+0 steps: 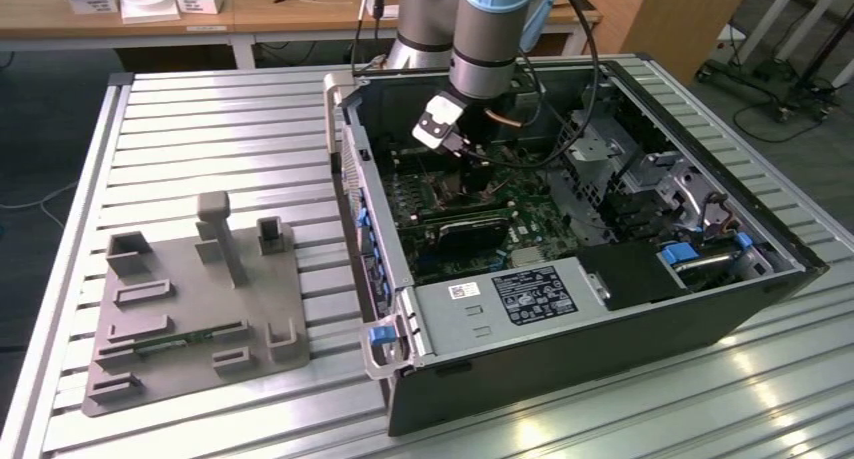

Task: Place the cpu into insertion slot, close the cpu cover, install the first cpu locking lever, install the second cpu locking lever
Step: 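Place the cpu into insertion slot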

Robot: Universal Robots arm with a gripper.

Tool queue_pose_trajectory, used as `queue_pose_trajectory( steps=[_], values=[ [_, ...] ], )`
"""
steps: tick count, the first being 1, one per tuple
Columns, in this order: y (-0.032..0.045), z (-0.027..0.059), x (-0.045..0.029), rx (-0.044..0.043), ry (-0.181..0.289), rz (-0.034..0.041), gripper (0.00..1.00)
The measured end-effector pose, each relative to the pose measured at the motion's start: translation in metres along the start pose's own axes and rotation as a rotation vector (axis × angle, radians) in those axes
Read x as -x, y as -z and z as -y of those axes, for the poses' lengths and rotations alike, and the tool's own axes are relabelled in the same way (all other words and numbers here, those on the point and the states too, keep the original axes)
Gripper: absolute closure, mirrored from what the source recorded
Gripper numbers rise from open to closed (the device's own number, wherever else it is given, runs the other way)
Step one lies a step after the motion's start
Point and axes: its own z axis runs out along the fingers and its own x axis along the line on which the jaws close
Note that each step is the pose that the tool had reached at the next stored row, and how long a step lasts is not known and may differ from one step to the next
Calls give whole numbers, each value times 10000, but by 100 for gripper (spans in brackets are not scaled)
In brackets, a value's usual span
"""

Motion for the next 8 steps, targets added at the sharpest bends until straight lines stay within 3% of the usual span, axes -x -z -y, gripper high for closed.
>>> queue_pose_trajectory(
  steps=[8],
  values=[
    [25,-2,0,0,-2,0,31]
  ],
)
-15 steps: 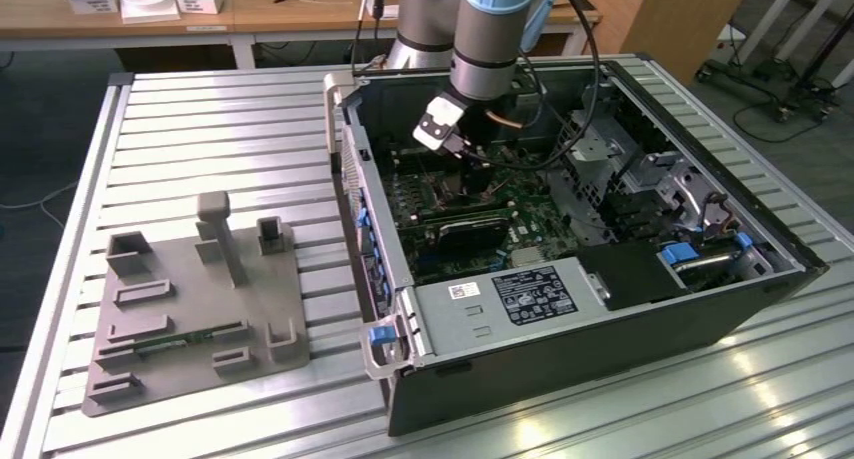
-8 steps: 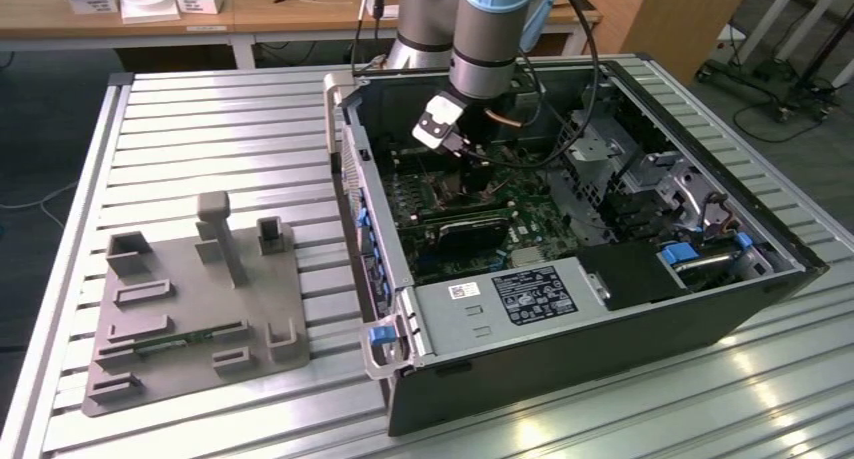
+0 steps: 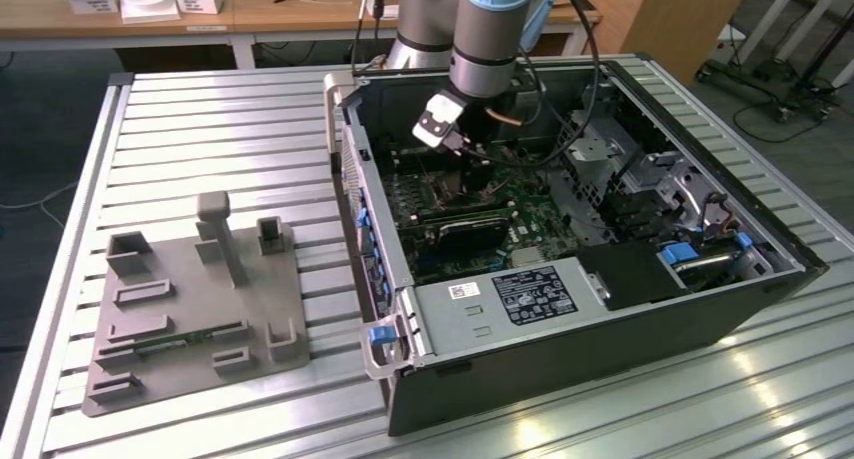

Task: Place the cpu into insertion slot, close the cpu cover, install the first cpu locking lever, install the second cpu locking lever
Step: 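Place the cpu into insertion slot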

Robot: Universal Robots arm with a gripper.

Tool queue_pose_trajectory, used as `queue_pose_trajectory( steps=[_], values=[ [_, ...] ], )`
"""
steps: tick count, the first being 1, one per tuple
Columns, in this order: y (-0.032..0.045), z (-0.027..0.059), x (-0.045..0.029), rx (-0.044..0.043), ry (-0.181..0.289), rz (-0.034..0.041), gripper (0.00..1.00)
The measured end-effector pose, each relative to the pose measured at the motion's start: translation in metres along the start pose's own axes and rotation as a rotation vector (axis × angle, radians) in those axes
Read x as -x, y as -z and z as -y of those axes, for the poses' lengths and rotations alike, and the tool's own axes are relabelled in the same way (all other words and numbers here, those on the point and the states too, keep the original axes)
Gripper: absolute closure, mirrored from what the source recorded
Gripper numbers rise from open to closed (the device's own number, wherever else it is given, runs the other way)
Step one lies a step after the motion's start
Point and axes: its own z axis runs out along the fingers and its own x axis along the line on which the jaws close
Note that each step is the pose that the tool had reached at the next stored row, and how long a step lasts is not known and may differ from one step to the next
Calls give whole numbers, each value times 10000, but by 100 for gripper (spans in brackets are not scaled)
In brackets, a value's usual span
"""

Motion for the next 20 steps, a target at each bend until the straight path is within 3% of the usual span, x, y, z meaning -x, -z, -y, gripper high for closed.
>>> queue_pose_trajectory(
  steps=[12,15,20],
  values=[
    [153,-5,1,0,0,0,31],
    [161,-5,1,2,0,-3,31],
    [164,-5,1,1,0,-1,51]
  ],
)
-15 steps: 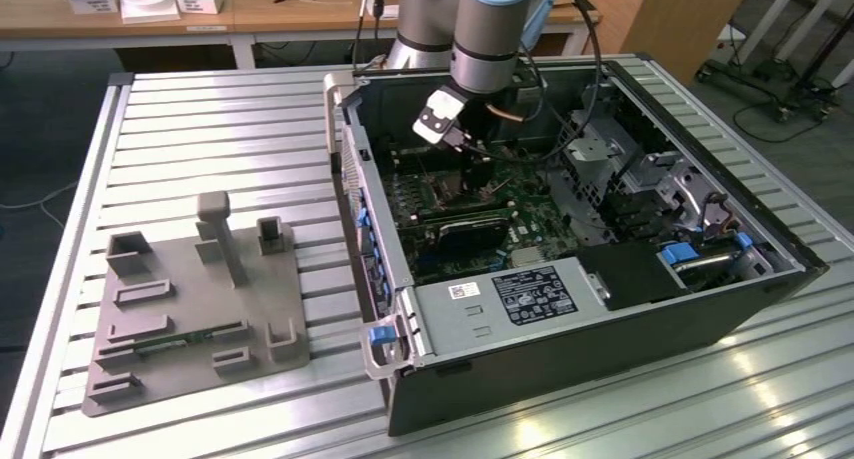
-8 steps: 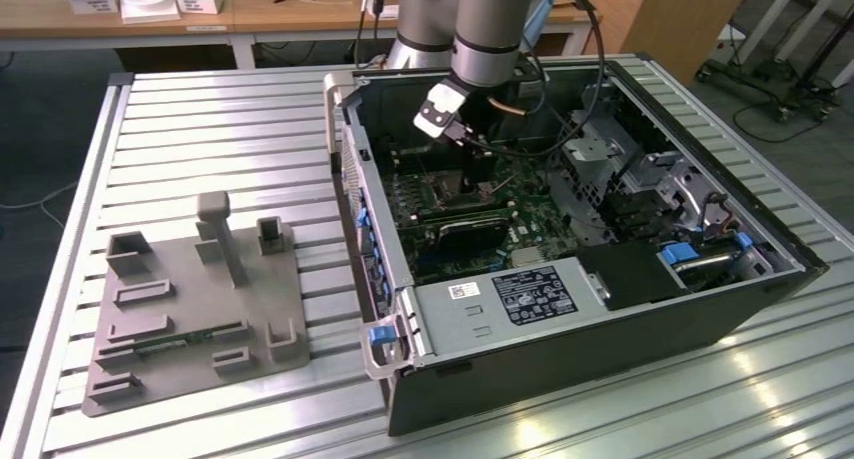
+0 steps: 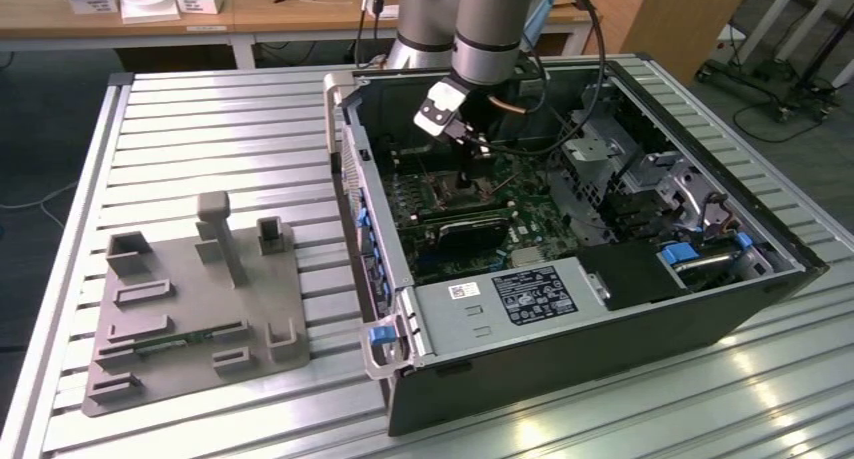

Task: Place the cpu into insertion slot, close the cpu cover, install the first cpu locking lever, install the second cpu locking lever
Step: 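Place the cpu into insertion slot, then close the cpu cover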

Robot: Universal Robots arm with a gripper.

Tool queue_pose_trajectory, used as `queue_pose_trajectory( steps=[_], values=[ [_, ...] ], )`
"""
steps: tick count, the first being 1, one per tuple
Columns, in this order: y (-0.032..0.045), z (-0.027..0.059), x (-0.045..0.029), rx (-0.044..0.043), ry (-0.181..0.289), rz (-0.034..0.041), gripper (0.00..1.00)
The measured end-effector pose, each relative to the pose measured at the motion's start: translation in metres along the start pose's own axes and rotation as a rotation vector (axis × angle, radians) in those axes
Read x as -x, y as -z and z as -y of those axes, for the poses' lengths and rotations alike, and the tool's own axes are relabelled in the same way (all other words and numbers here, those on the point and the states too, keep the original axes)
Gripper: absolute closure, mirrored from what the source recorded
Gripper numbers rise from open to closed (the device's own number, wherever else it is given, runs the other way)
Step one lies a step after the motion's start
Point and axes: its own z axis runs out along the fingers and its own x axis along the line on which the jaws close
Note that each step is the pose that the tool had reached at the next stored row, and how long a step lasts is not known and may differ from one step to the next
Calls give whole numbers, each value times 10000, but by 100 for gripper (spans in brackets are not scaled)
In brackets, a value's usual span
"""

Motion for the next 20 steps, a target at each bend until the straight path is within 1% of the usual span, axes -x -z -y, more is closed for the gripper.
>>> queue_pose_trajectory(
  steps=[2,3,5,6,8,9,10,13,15,20],
  values=[
    [1,0,0,0,0,1,63],
    [1,0,0,0,0,0,63],
    [3,0,0,-1,-1,1,75],
    [3,0,0,0,0,1,75],
    [4,0,0,0,0,0,86],
    [4,0,0,0,-1,0,86],
    [4,0,0,0,0,0,90],
    [6,0,0,0,0,0,90],
    [43,-1,1,-1,0,2,90],
    [53,-1,1,-2,0,3,90]
  ],
)
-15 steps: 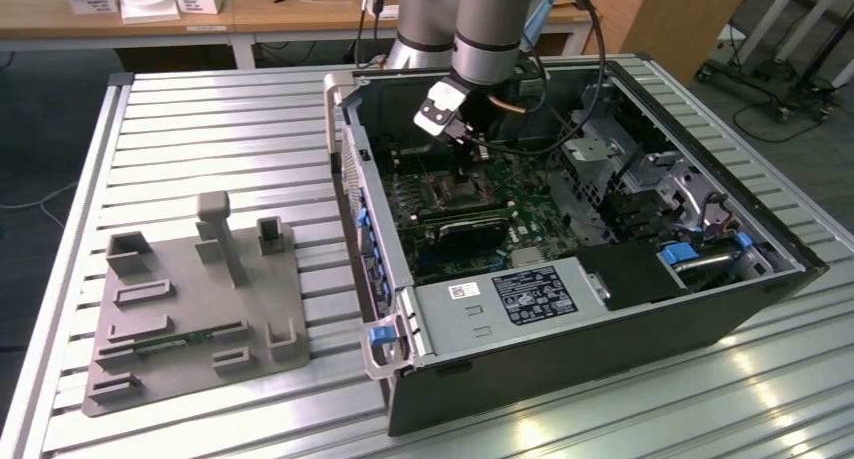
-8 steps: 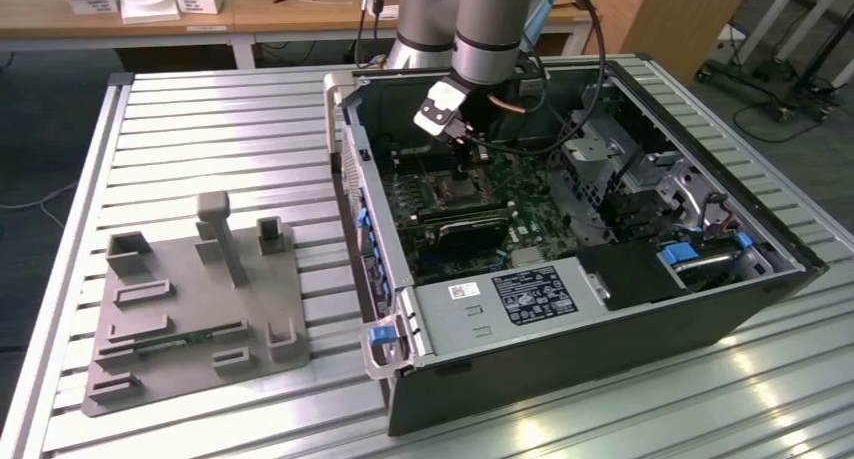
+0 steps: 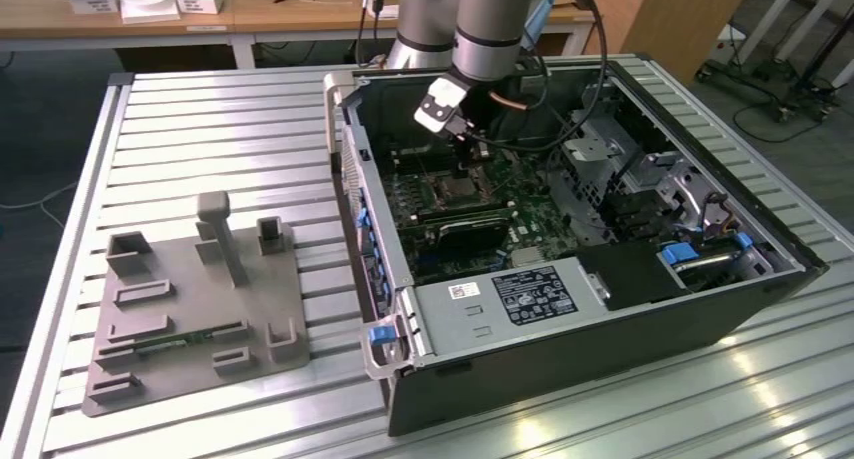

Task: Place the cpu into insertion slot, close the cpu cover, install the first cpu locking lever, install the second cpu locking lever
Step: 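Close the cpu cover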

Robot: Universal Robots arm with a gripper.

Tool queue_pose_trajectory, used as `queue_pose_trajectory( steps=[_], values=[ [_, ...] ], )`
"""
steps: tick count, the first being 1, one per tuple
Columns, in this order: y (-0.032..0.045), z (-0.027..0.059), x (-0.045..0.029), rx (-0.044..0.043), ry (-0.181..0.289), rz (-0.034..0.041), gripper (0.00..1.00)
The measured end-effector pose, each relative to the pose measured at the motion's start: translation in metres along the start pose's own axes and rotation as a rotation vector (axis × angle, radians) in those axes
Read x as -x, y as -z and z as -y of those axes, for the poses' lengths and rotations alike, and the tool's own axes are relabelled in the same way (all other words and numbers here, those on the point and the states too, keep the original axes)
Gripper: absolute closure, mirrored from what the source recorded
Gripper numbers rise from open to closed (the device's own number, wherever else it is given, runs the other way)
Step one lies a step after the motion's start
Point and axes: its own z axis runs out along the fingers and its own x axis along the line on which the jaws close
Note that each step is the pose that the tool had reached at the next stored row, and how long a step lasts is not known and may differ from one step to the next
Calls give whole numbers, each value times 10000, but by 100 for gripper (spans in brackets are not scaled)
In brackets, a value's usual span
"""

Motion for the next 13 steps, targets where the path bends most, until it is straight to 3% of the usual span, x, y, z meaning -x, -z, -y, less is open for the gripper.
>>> queue_pose_trajectory(
  steps=[13],
  values=[
    [49,-2,0,1,1,-2,90]
  ],
)
